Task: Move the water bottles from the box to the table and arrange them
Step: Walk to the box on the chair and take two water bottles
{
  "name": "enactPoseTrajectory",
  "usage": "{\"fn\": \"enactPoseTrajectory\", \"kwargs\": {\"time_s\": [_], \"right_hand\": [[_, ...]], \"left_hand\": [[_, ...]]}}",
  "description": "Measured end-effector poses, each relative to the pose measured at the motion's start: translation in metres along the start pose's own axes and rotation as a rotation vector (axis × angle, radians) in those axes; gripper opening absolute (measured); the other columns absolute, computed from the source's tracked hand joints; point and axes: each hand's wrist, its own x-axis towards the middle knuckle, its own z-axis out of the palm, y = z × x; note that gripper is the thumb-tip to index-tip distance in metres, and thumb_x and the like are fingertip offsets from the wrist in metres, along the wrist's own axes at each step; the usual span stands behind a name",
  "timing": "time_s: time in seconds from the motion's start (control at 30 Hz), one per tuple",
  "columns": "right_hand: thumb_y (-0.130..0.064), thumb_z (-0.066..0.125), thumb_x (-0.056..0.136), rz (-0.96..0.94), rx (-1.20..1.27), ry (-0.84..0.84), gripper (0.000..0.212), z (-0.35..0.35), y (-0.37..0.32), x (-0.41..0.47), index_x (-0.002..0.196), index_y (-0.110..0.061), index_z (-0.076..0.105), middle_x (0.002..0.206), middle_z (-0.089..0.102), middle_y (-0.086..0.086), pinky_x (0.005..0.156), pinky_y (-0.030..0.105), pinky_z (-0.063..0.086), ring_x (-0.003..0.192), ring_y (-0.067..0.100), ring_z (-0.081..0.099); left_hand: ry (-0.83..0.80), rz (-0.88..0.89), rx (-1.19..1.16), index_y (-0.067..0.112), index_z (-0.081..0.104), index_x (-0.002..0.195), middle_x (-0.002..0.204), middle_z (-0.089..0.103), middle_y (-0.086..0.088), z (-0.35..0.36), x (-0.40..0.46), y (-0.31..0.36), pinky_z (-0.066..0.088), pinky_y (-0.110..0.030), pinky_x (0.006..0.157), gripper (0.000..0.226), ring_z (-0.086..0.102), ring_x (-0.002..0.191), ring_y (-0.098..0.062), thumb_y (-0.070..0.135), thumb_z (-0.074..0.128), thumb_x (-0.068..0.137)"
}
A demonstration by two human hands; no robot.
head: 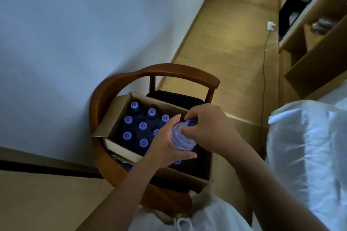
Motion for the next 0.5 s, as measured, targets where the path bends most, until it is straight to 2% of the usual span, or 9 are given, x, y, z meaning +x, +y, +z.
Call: {"fn": "enactPoseTrajectory", "kwargs": {"time_s": [0.03, 0.07, 0.1, 0.17, 0.23, 0.33, 0.4, 0.43, 0.5], "right_hand": [[-0.028, 0.065, 0.083, -0.039, 0.038, 0.025, 0.008, -0.005, -0.008, -0.002, 0.087, -0.026, 0.059, 0.078, 0.057, -0.008, 0.060, 0.014, 0.042, 0.071, 0.006, 0.055], [-0.030, 0.066, 0.082, -0.075, 0.094, 0.044, 0.010, -0.009, -0.013, -0.003, 0.089, -0.026, 0.060, 0.081, 0.059, -0.008, 0.064, 0.016, 0.045, 0.074, 0.006, 0.056], [-0.033, 0.066, 0.082, -0.103, 0.181, 0.051, 0.012, -0.011, -0.017, -0.002, 0.092, -0.028, 0.061, 0.083, 0.060, -0.009, 0.068, 0.018, 0.049, 0.076, 0.006, 0.058], [-0.038, 0.063, 0.081, -0.118, 0.435, 0.036, 0.016, -0.012, -0.011, 0.006, 0.096, -0.036, 0.058, 0.086, 0.064, -0.011, 0.073, 0.019, 0.052, 0.080, 0.003, 0.062], [-0.040, 0.060, 0.084, -0.058, 0.620, 0.025, 0.025, 0.006, 0.012, 0.021, 0.107, -0.035, 0.058, 0.093, 0.065, -0.013, 0.078, 0.021, 0.050, 0.089, 0.002, 0.062], [-0.035, 0.062, 0.087, 0.208, 0.446, -0.043, 0.038, 0.068, 0.070, 0.045, 0.123, -0.025, 0.054, 0.113, 0.061, -0.009, 0.080, 0.019, 0.045, 0.099, 0.001, 0.055], [-0.036, 0.066, 0.084, 0.377, 0.306, -0.275, 0.053, 0.120, 0.107, 0.050, 0.131, -0.017, 0.049, 0.129, 0.054, 0.002, 0.096, 0.027, 0.042, 0.111, 0.012, 0.052], [-0.037, 0.068, 0.083, 0.413, 0.272, -0.397, 0.060, 0.144, 0.120, 0.050, 0.134, -0.015, 0.046, 0.135, 0.050, 0.004, 0.100, 0.026, 0.037, 0.116, 0.014, 0.049], [-0.040, 0.072, 0.079, 0.451, 0.297, -0.529, 0.072, 0.180, 0.135, 0.049, 0.138, -0.013, 0.042, 0.138, 0.048, 0.006, 0.095, 0.020, 0.035, 0.116, 0.012, 0.048]], "left_hand": [[0.050, 0.010, -0.025, 0.053, 0.031, 0.122, 0.125, 0.049, 0.025, -0.004, -0.003, 0.004, 0.039, -0.009, 0.093, 0.086, 0.046, 0.114, 0.012, 0.037, 0.087, 0.060], [0.109, 0.011, -0.048, 0.053, 0.037, 0.113, 0.113, 0.055, 0.024, -0.008, -0.006, 0.007, 0.043, -0.010, 0.086, 0.075, 0.053, 0.107, 0.008, 0.034, 0.087, 0.060], [0.173, -0.003, -0.085, 0.049, 0.043, 0.110, 0.108, 0.058, 0.019, -0.011, -0.009, 0.008, 0.046, -0.015, 0.085, 0.069, 0.056, 0.104, 0.002, 0.030, 0.087, 0.060], [0.318, -0.054, -0.217, 0.031, 0.053, 0.113, 0.107, 0.063, 0.003, -0.018, -0.015, 0.007, 0.050, -0.040, 0.091, 0.061, 0.060, 0.104, -0.014, 0.018, 0.085, 0.062], [0.489, -0.135, -0.354, 0.013, 0.058, 0.112, 0.108, 0.065, -0.010, -0.028, -0.023, 0.003, 0.047, -0.053, 0.095, 0.055, 0.062, 0.105, -0.026, 0.009, 0.085, 0.064], [0.629, -0.228, -0.405, 0.007, 0.059, 0.114, 0.110, 0.066, -0.013, -0.044, -0.037, -0.008, 0.047, -0.055, 0.095, 0.065, 0.063, 0.105, -0.030, 0.020, 0.086, 0.057], [0.695, -0.278, -0.419, 0.010, 0.063, 0.107, 0.103, 0.070, -0.011, -0.052, -0.045, -0.013, 0.050, -0.055, 0.091, 0.067, 0.066, 0.098, -0.029, 0.028, 0.086, 0.047], [0.729, -0.302, -0.434, 0.014, 0.064, 0.101, 0.098, 0.071, -0.007, -0.054, -0.048, -0.015, 0.052, -0.054, 0.089, 0.065, 0.068, 0.093, -0.027, 0.030, 0.086, 0.042], [0.778, -0.326, -0.449, 0.021, 0.065, 0.091, 0.089, 0.072, -0.002, -0.054, -0.054, -0.019, 0.054, -0.053, 0.086, 0.054, 0.069, 0.087, -0.024, 0.025, 0.085, 0.041]]}}
